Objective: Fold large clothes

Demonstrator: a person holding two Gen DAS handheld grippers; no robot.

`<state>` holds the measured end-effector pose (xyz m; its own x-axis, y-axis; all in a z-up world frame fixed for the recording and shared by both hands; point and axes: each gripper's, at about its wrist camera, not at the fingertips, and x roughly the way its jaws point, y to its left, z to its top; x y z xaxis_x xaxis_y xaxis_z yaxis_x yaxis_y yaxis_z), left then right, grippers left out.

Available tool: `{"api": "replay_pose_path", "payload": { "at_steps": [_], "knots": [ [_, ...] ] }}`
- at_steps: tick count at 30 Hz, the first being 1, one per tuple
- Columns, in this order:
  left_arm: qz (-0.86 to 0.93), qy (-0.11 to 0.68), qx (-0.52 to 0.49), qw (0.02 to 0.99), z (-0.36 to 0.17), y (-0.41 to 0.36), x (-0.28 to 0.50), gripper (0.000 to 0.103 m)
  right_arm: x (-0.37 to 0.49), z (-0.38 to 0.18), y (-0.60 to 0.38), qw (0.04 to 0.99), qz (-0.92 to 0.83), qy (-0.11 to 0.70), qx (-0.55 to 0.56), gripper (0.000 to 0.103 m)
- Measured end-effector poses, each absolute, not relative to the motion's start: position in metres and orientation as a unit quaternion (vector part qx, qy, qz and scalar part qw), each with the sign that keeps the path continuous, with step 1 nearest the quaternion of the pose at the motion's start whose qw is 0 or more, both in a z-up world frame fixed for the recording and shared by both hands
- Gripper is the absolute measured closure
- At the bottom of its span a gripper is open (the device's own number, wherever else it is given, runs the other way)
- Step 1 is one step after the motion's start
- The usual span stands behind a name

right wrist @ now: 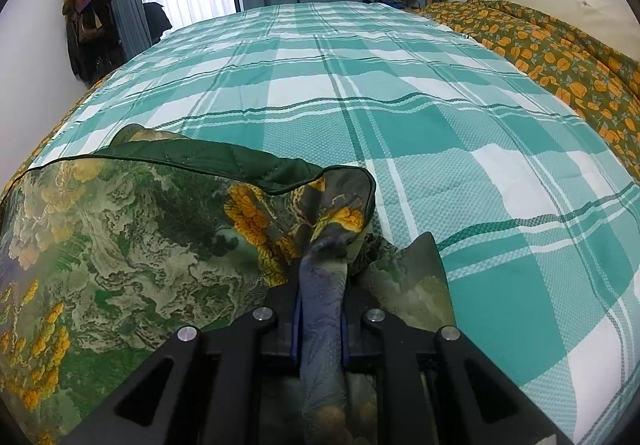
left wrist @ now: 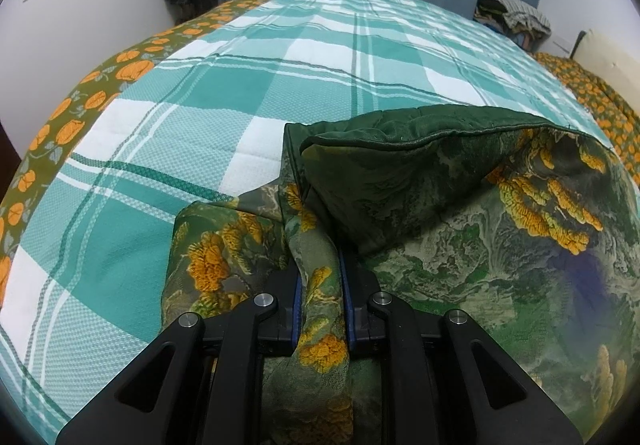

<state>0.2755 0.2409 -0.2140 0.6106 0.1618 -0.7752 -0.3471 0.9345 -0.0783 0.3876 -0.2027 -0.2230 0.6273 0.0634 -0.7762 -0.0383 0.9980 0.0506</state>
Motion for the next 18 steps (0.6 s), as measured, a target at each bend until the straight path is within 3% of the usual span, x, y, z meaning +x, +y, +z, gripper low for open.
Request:
{"api": "replay_pose_path", "payload": {
  "at_steps": [8, 10, 12, 14, 15, 16, 18],
  "knots": [
    [0.136, 0.417, -0.119, 0.891, -0.206, 0.243, 0.273, 0.081, 0.386, -0.222, -0.203, 0.904, 0.029, 0.426, 0.019, 0.088],
    [0.136, 0.419, -0.124, 0.889, -0.200, 0.246, 0.269, 0.071, 0.383, -0.220, -0.205, 0.906, 0.032, 0.421, 0.027, 0.087],
    [0.141, 0.425, -0.126, 0.885, -0.189, 0.246, 0.261, 0.043, 0.382, -0.218, -0.213, 0.904, 0.041, 0.423, 0.048, 0.086],
    [0.148, 0.424, -0.121, 0.885, -0.174, 0.243, 0.249, 0.031, 0.386, -0.214, -0.222, 0.895, 0.053, 0.437, 0.076, 0.086],
    [0.150, 0.422, -0.116, 0.887, -0.165, 0.240, 0.242, 0.030, 0.388, -0.209, -0.227, 0.888, 0.059, 0.448, 0.088, 0.085],
    [0.148, 0.421, -0.108, 0.889, -0.155, 0.234, 0.236, 0.030, 0.388, -0.202, -0.231, 0.885, 0.060, 0.452, 0.094, 0.079],
    [0.138, 0.417, -0.094, 0.894, -0.140, 0.221, 0.230, 0.029, 0.384, -0.185, -0.236, 0.887, 0.060, 0.448, 0.090, 0.055]
  ]
}}
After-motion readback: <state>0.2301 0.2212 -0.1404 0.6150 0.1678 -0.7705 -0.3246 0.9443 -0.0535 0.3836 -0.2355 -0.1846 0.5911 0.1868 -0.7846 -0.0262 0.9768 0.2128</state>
